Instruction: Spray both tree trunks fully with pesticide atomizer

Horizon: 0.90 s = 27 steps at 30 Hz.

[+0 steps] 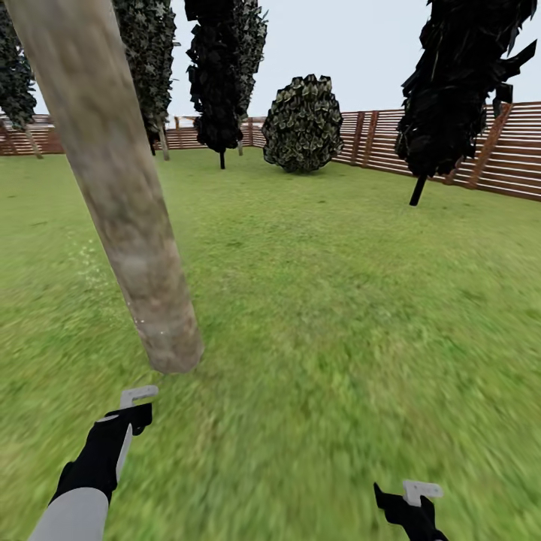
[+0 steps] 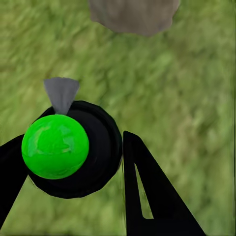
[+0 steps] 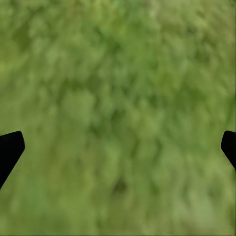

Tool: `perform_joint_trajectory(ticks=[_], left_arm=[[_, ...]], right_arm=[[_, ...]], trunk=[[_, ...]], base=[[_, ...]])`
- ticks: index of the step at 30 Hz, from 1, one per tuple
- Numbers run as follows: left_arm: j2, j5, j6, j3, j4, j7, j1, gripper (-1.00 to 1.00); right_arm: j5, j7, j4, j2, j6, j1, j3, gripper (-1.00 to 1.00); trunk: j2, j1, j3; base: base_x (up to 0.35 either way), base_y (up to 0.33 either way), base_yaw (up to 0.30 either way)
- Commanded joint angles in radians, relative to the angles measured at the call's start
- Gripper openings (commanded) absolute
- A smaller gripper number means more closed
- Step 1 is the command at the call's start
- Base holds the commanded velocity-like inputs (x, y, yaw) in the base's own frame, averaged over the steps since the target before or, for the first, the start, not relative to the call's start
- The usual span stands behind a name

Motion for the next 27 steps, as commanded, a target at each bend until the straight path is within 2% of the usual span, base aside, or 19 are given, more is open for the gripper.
perform_joint_trajectory(ticks=[1,3,6,9,11,14,15,16,17,19,21,25,26,27], left_arm=[[-0.001,0.000,-0.001,-0.001,0.004,-0.001,0.000,-1.00],[0.000,0.001,-0.007,0.001,0.007,-0.010,0.000,-1.00],[0.000,-0.002,-0.052,-0.002,0.007,-0.002,-0.008,-1.00],[0.001,-0.007,-0.057,-0.006,0.011,0.006,-0.030,-1.00],[0.004,-0.010,-0.032,-0.010,0.012,0.017,-0.070,-1.00],[0.010,-0.012,0.046,-0.013,0.011,0.029,-0.117,-1.00],[0.008,-0.012,0.059,-0.026,0.007,0.030,-0.126,-1.00],[0.000,-0.011,0.075,-0.102,0.002,0.032,-0.140,-1.00],[-0.002,-0.007,0.099,-0.149,-0.001,0.031,-0.144,-1.00],[0.001,-0.004,0.121,-0.168,-0.004,0.023,-0.146,-1.00],[0.011,-0.001,0.126,-0.170,-0.005,0.017,-0.147,-1.00],[0.038,-0.002,0.131,-0.168,-0.080,-0.012,-0.137,-1.00],[0.058,-0.001,0.132,-0.166,-0.084,-0.032,-0.135,-1.00],[0.092,0.000,0.136,-0.165,-0.073,-0.077,-0.135,-1.00]], right_arm=[[-0.001,0.000,0.000,0.000,0.000,0.000,-0.001,1.00],[0.000,0.000,0.000,0.000,0.000,0.000,0.000,1.00],[-0.001,0.000,0.000,0.000,-0.001,0.000,0.000,1.00],[-0.002,0.000,0.000,0.000,-0.001,0.000,0.000,1.00],[-0.002,0.000,0.000,0.000,-0.001,0.000,0.000,1.00],[-0.002,0.000,0.000,0.000,-0.001,0.000,-0.001,1.00],[-0.002,-0.001,0.000,-0.001,-0.001,0.000,-0.001,1.00],[-0.002,-0.001,0.000,-0.001,-0.001,0.000,-0.002,1.00],[-0.002,-0.001,0.000,-0.003,-0.002,0.000,-0.002,1.00],[-0.002,-0.002,0.001,-0.003,-0.002,0.000,-0.002,1.00],[-0.002,-0.002,0.001,-0.003,-0.002,0.000,-0.002,1.00],[-0.002,-0.002,0.002,-0.003,-0.002,0.000,-0.002,1.00],[-0.002,-0.002,0.002,-0.003,-0.002,0.000,-0.002,1.00],[-0.002,-0.002,0.002,-0.002,-0.002,0.000,-0.002,1.00]], trunk=[[0.000,0.000,0.000],[0.000,0.000,0.000],[0.000,0.000,0.000],[0.000,0.000,0.000],[0.000,0.000,0.000],[0.000,0.000,0.000],[0.000,0.000,0.000],[0.000,0.000,0.000],[0.000,0.000,0.000],[0.000,0.000,0.000],[0.000,0.000,0.000],[0.000,0.000,0.000],[0.000,0.000,0.000],[0.000,0.000,0.000]], base=[[0.123,-0.169,0.046],[0.048,-0.065,0.018],[0.012,-0.017,0.005],[0.002,-0.002,0.001],[0.000,0.000,0.000],[0.000,0.000,0.000],[0.000,0.000,0.000],[0.000,0.000,0.000],[0.000,0.000,0.000],[0.000,0.000,0.000],[0.000,0.000,0.000],[0.019,0.002,0.000],[0.183,0.064,0.000],[0.252,0.121,0.000]])
